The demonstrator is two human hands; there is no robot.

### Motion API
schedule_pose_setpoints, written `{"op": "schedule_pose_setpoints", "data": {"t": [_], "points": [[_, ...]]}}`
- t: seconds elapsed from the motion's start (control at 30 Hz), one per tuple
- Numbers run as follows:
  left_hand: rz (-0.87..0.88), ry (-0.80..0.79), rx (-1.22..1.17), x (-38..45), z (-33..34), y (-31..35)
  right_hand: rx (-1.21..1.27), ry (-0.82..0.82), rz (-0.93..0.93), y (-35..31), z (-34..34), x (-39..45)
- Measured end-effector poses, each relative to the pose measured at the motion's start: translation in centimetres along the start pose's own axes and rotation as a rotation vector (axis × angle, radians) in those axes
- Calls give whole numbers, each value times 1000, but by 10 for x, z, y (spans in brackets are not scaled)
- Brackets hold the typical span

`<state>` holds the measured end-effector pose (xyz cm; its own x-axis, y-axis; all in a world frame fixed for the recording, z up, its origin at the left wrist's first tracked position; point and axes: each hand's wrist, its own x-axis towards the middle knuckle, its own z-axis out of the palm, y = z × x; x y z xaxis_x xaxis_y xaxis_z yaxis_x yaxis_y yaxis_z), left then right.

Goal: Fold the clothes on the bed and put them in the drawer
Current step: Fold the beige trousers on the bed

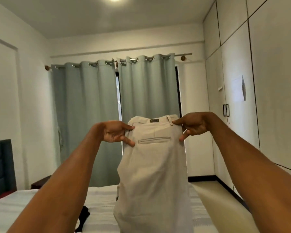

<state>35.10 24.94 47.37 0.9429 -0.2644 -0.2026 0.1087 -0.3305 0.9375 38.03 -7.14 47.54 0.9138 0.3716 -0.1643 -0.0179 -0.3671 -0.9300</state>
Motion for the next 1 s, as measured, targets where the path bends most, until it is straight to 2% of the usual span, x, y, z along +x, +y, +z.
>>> {"op": "schedule_pose_setpoints", "data": {"t": [0.1, 0.17, 0.27, 0.4, 0.5, 0.6, 0.7, 0.8, 0.9, 1.0], "points": [[-93, -7, -126, 87, -24, -25, 101, 30, 93, 31, -6, 89], [-45, 93, -156, 143, -42, -32, 90, 97, 69, 33, -13, 147], [199, 327, -165, 211, -56, -28, 19, 296, -227, 16, -27, 217], [537, 560, -228, 270, -79, 19, 154, 522, -680, -34, -49, 274], [721, 691, -211, 289, -96, 72, 236, 542, -889, -80, -73, 291], [872, 742, -216, 290, -96, 110, 267, 535, -1033, -111, -93, 292], [934, 738, -188, 290, -93, 126, 266, 556, -1079, -122, -105, 287], [912, 739, -153, 286, -86, 120, 253, 556, -1076, -111, -106, 276], [887, 733, -127, 275, -63, 88, 220, 556, -1025, -80, -94, 260], [815, 714, -130, 248, -25, 25, 179, 583, -912, -25, -65, 229]]}}
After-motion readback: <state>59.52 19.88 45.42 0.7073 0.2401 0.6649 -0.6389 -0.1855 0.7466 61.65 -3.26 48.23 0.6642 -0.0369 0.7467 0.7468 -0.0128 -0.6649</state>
